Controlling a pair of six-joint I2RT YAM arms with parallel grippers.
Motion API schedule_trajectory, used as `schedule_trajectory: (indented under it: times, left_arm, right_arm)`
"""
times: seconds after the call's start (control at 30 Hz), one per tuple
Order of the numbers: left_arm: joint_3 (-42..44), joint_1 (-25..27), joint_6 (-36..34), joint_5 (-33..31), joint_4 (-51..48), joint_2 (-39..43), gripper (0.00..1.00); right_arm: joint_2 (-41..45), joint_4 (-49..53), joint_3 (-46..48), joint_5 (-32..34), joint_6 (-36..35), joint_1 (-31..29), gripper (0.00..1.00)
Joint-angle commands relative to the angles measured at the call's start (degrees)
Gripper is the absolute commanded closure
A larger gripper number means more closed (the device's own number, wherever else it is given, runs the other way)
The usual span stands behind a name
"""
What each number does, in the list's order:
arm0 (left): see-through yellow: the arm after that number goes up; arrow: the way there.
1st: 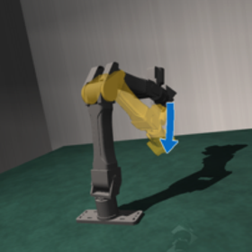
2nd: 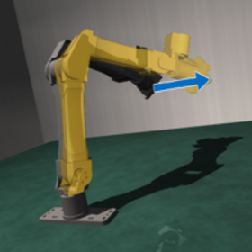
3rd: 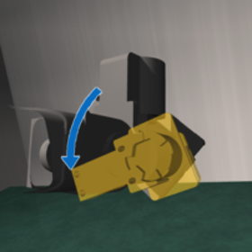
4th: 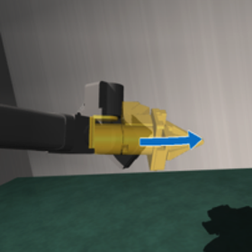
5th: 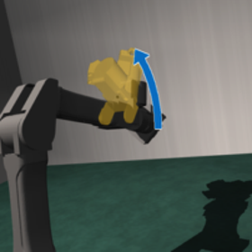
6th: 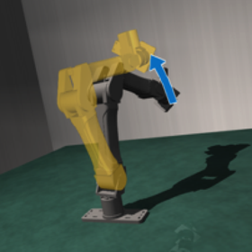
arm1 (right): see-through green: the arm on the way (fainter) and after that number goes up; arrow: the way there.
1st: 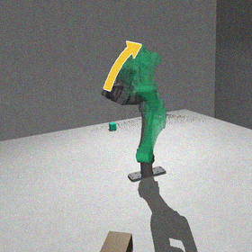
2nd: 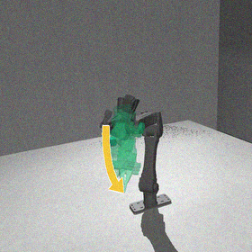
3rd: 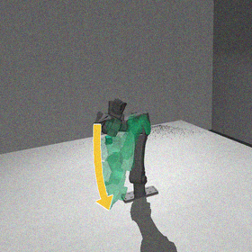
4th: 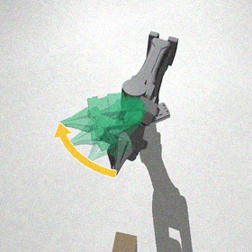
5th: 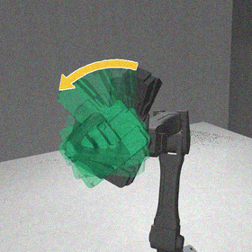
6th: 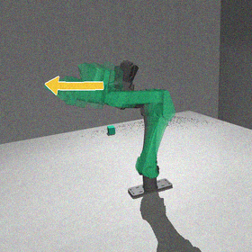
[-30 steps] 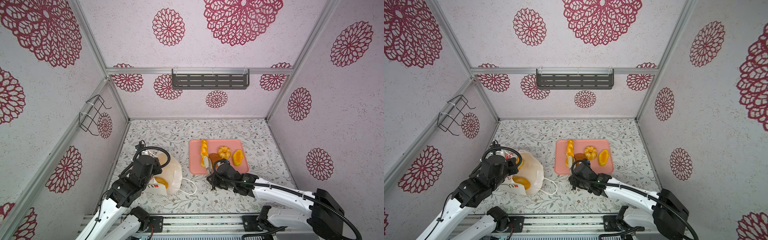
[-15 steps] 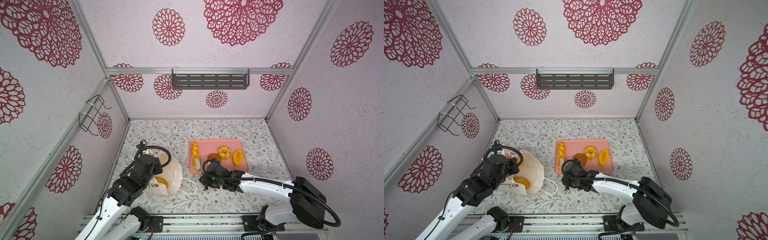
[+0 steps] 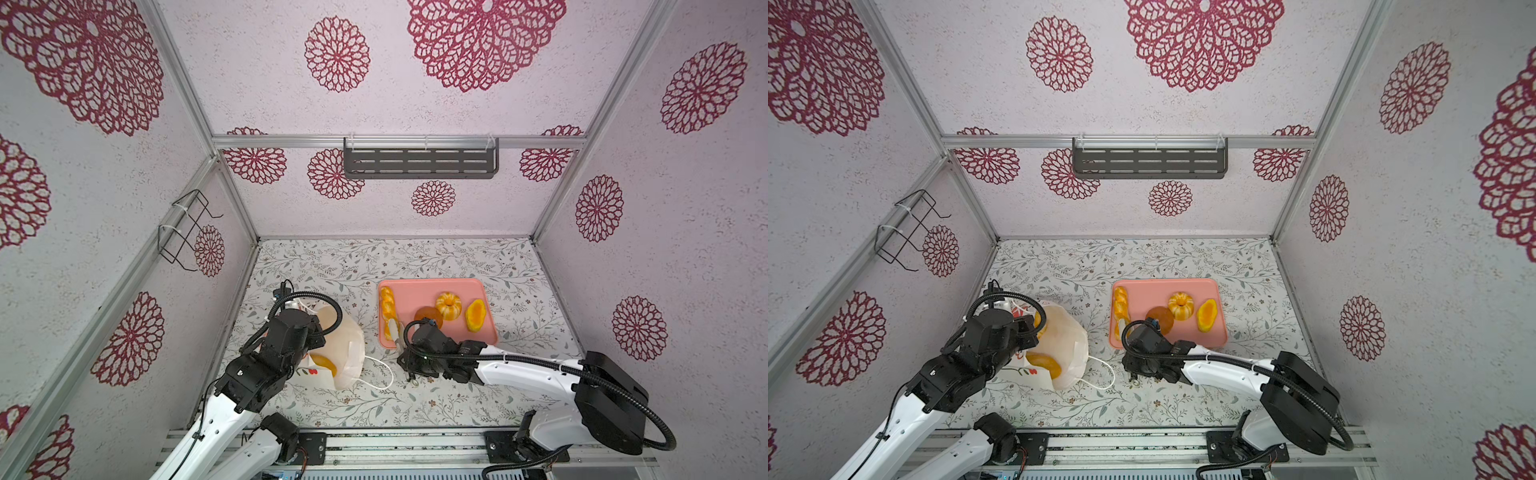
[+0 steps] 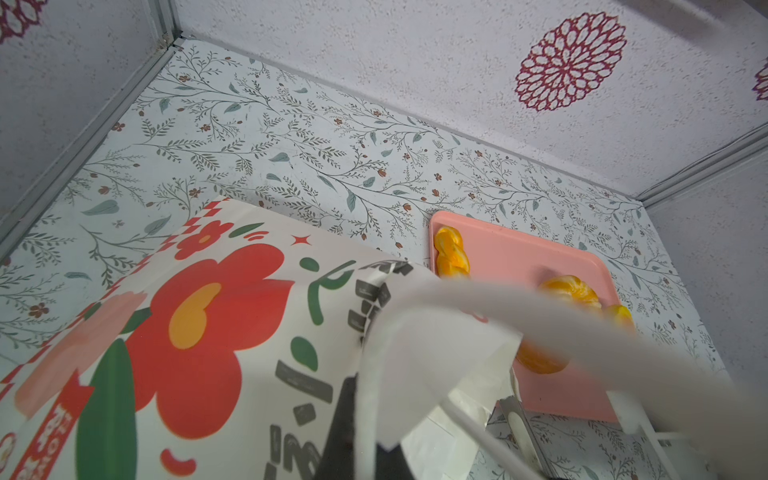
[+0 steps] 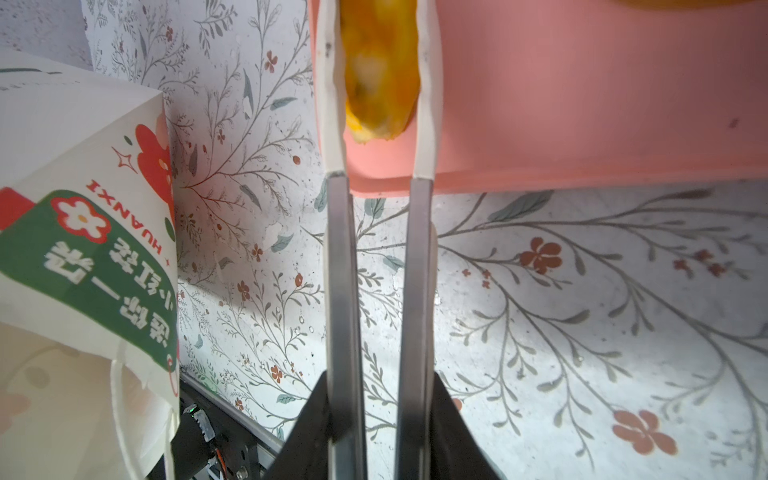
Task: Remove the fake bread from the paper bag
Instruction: 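Lower the yellow twisted bread onto the pink tray and open the right gripper, then swing the right gripper back to the opening of the paper bag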
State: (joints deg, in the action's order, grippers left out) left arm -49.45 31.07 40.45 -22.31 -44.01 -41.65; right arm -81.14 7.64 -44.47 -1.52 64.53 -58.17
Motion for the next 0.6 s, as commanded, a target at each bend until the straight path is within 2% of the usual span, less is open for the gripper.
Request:
schedule_trajectory:
  times: [0.0, 0.23, 0.57]
  left_arm:
    - [-1.1, -0.3, -0.4, 0.2, 1.0, 0.0, 1.00]
    - [-0.9, -0.4, -0.1, 0.4, 1.0, 0.1, 1.00]
    - [-0.2, -0.3, 0.1, 0.4, 1.3, 0.8, 1.00]
  right_arm:
    - [2.8, -0.4, -2.1, 1.4, -0.3, 0.0, 0.64]
    - [3.1, 0.9, -3.2, 1.1, -2.0, -0.1, 0.59]
    - [5.8, 2.1, -3.9, -0.2, -5.3, 0.0, 0.58]
